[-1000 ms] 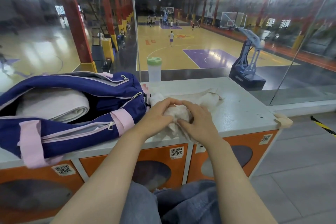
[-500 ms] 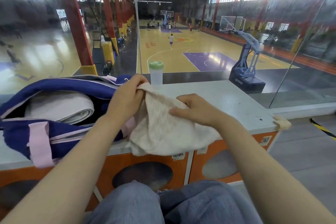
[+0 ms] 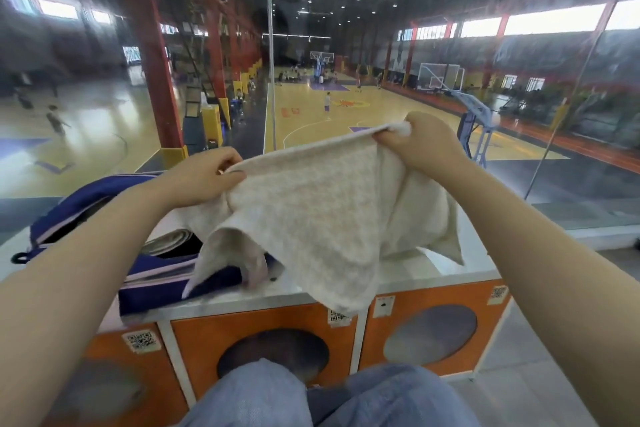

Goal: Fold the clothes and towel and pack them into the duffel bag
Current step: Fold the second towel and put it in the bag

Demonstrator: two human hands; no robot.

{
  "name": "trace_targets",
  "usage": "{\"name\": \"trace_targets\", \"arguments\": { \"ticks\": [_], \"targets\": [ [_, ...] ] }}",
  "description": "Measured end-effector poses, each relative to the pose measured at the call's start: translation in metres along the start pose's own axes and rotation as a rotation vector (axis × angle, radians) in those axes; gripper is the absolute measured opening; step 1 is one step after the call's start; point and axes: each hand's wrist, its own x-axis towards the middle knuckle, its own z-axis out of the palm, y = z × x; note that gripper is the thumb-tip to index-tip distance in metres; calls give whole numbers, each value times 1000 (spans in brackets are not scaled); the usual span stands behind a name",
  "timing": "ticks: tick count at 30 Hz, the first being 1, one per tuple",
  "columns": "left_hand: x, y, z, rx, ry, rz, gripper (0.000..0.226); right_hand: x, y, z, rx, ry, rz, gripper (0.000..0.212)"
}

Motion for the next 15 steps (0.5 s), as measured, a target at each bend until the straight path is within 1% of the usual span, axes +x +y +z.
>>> {"name": "trace_targets", "arguments": {
  "ticks": [2, 4, 6, 8, 10, 12, 14, 15],
  "targets": [
    [-1, -13, -8, 10, 66, -62, 11, 3, -1, -8, -34, -55, -35, 40],
    [-3, -30, -18, -21, 161, -181, 17, 3, 1, -15, -45, -149, -89, 35],
    [-9, -44, -31, 35, 234, -278, 26, 2, 3, -21, -67, -227, -119, 25],
    [-19, -52, -37, 105, 296, -354, 35, 3, 6, -23, -76, -196, -113, 14],
    [-21, -48, -33, 34, 324, -360, 35, 4, 2, -20, -15, -109, -112, 8],
    [-17, -32, -24, -132, 332, -314, 24, 0, -11, -13, 80, -75, -154, 6],
    [-13, -3, -16, -282, 340, -258, 15, -8, -29, -6, 158, -131, -234, 8],
    [-13, 14, -14, -347, 341, -229, 19, -15, -39, -4, 189, -180, -276, 13]
  ]
}}
